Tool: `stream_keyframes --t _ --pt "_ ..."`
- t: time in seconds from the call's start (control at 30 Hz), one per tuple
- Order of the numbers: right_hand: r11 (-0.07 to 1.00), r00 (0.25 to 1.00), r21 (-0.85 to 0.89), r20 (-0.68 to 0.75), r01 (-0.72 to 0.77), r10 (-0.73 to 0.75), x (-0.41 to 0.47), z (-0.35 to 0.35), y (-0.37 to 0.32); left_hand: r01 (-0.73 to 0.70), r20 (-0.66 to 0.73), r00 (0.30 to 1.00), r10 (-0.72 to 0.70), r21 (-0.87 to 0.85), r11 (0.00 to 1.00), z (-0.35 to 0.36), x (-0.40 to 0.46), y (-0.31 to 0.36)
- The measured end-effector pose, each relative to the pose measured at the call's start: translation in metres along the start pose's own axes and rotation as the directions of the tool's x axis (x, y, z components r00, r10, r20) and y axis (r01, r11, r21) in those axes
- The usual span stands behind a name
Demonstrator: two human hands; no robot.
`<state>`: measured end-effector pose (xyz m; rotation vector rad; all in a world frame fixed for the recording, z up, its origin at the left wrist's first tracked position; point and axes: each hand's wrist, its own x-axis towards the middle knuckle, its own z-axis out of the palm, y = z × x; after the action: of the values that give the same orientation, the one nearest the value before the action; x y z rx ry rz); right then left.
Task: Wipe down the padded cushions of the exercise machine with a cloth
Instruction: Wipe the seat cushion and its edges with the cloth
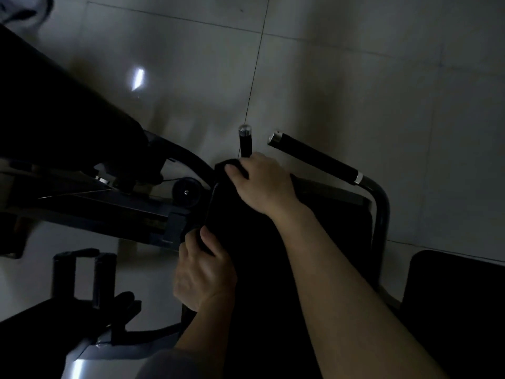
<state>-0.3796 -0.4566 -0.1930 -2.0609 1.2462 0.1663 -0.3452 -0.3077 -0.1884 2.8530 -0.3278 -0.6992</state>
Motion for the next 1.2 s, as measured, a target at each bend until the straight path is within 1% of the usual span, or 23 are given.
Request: stream_keyframes --t 0.03,0.1,0.17,0.2,0.27,0.33,0.37,0.4,0.47,0.53,0.6,0.67,0.73,0.77,0.8,0.83,0.87,0.93,1.03,1.1,1.13,1.17,1.2 --pt "1.000 0.999 0.005 0.038 0.003 -0.003 0.000 -0.005 0.002 0.000 0.003 1.000 0.000 0.000 1.000 0.000 0.000 0.000" --pt "0.997 0.991 0.059 0.125 -0.056 0.048 -0.001 -0.020 0.021 0.006 0.015 1.000 -0.006 -0.003 1.000 0.000 0.001 0.000" --pt "0.975 0.969 0.101 0.173 -0.197 0.177 -0.014 -0.037 0.060 0.012 0.032 0.999 -0.012 -0.006 1.000 -0.001 0.000 0.000" --pt "0.954 0.948 0.091 0.171 -0.285 0.267 -0.023 -0.045 0.084 0.014 0.034 0.999 -0.013 -0.012 1.000 -0.001 0.000 0.000" --pt "0.884 0.876 0.039 0.159 -0.466 0.455 -0.042 -0.058 0.124 0.011 0.022 1.000 -0.010 -0.017 1.000 -0.001 0.000 0.000" --pt "0.814 0.794 -0.024 0.202 -0.581 0.573 -0.049 -0.062 0.142 0.011 0.016 1.000 -0.011 -0.005 1.000 0.000 0.000 0.000" --pt "0.810 0.783 -0.048 0.225 -0.585 0.579 -0.045 -0.061 0.142 0.014 0.014 1.000 -0.013 -0.004 1.000 -0.001 0.000 -0.001" --pt "0.828 0.798 -0.062 0.239 -0.557 0.554 -0.036 -0.059 0.135 0.013 0.013 1.000 -0.013 -0.008 1.000 -0.001 -0.001 -0.001" --pt "0.901 0.871 -0.034 0.246 -0.432 0.426 -0.016 -0.050 0.102 0.009 0.015 1.000 -0.009 -0.020 1.000 -0.001 0.000 -0.001" --pt "0.968 0.938 -0.031 0.239 -0.251 0.251 -0.002 -0.032 0.060 0.007 0.010 1.000 -0.007 -0.030 1.000 0.001 -0.001 -0.001" --pt "0.988 0.966 0.001 0.210 -0.152 0.149 0.005 -0.015 0.029 0.000 -0.025 1.000 -0.001 -0.025 1.000 0.003 -0.001 -0.001" --pt "0.987 0.975 0.065 0.180 -0.148 0.134 0.003 -0.010 0.026 -0.003 -0.042 0.999 0.003 -0.016 1.000 0.003 -0.001 -0.002" --pt "0.961 0.966 0.139 0.127 -0.240 0.223 -0.010 -0.018 0.051 -0.008 -0.030 1.000 0.008 -0.007 1.000 0.003 -0.001 -0.002" --pt "0.940 0.950 0.140 0.051 -0.311 0.307 -0.020 -0.021 0.071 -0.007 -0.027 1.000 0.007 -0.009 1.000 0.003 -0.001 -0.002" --pt "0.908 0.912 0.130 -0.049 -0.398 0.406 -0.034 -0.025 0.091 -0.008 -0.028 1.000 0.008 -0.015 1.000 0.003 -0.001 -0.002" --pt "0.857 0.848 0.139 -0.133 -0.497 0.513 -0.048 -0.027 0.109 -0.013 -0.036 0.999 0.012 -0.018 1.000 0.003 -0.001 -0.002" --pt "0.787 0.770 0.176 -0.167 -0.592 0.616 -0.060 -0.028 0.123 -0.013 -0.042 0.999 0.012 -0.018 1.000 0.003 -0.002 -0.001" --pt "0.662 0.650 0.269 -0.144 -0.700 0.746 -0.077 -0.024 0.140 -0.002 -0.036 0.999 0.001 -0.014 1.000 0.003 -0.003 0.000" --pt "0.549 0.537 0.327 -0.135 -0.769 0.833 -0.089 -0.015 0.139 -0.004 -0.050 0.999 0.003 -0.019 1.000 0.003 -0.002 -0.001" --pt "0.487 0.488 0.399 -0.106 -0.777 0.866 -0.091 -0.013 0.138 -0.009 -0.046 0.999 0.008 -0.021 1.000 0.003 -0.003 0.000" --pt "0.458 0.486 0.454 -0.061 -0.764 0.872 -0.088 -0.014 0.139 -0.008 -0.048 0.999 0.007 -0.020 1.000 0.003 -0.003 0.000" --pt "0.444 0.507 0.509 -0.018 -0.737 0.862 -0.082 -0.017 0.141 -0.010 -0.059 0.998 0.009 -0.021 1.000 0.004 -0.003 -0.001" --pt "0.455 0.550 0.547 0.010 -0.702 0.835 -0.075 -0.020 0.143 -0.007 -0.065 0.998 0.005 -0.025 1.000 0.004 -0.003 -0.001"
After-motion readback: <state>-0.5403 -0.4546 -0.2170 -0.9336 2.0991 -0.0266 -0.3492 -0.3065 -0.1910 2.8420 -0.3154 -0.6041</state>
